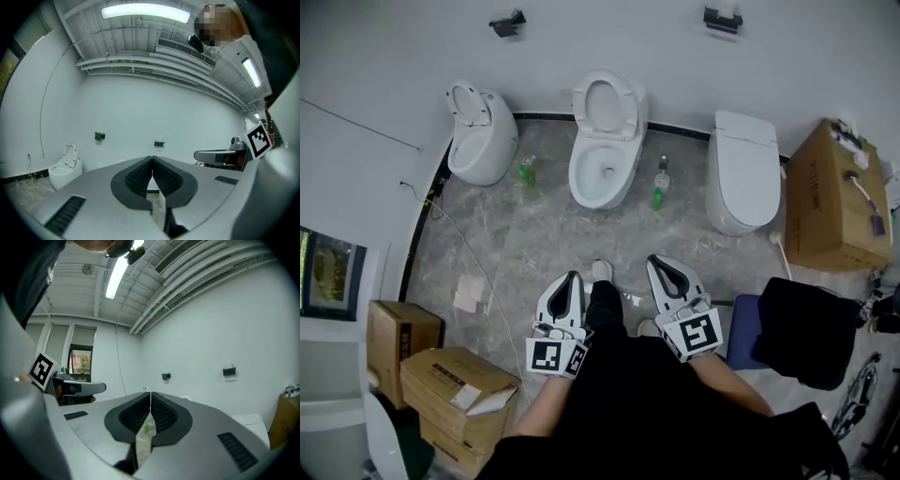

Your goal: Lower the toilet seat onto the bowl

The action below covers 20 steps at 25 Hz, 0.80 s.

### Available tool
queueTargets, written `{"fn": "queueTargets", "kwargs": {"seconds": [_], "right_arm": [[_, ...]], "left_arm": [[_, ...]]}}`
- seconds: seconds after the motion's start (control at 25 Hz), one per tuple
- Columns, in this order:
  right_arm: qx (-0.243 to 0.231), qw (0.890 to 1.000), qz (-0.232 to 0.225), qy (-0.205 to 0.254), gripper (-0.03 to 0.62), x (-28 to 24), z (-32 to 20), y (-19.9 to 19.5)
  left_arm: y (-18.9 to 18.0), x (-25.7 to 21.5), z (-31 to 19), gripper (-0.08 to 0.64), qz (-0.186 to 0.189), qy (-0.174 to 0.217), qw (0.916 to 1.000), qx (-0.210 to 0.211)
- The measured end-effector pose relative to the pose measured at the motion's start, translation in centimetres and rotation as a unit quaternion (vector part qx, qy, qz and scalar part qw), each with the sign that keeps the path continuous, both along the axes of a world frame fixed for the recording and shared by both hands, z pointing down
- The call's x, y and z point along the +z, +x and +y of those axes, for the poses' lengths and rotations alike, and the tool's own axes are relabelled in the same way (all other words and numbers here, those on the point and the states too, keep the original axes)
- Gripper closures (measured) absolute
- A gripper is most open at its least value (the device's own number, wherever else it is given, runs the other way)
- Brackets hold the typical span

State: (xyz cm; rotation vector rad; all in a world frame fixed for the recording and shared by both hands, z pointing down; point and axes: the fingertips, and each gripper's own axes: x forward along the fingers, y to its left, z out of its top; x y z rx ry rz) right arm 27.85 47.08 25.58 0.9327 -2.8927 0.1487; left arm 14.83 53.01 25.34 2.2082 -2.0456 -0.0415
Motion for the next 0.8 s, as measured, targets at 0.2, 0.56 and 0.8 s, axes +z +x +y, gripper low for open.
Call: {"fn": "queueTargets", "kwargs": {"seconds": [0.2,0.56,0.8], "right_arm": [[0.013,1.000,0.014,-0.007,0.560,0.9,-2.5,-1.2],[0.033,0.998,0.056,-0.026,0.560,2.9,-12.0,-6.4],[0.029,0.997,0.069,-0.026,0.560,2.6,-20.2,-13.5]], "left_arm": [[-1.6,1.4,-3.3,0.543,0.013,-0.003,0.9998,0.012],[-7.8,3.0,-13.8,0.543,0.019,0.001,0.9986,0.049],[-15.3,3.1,-21.3,0.543,0.035,-0.002,0.9987,0.037]]}}
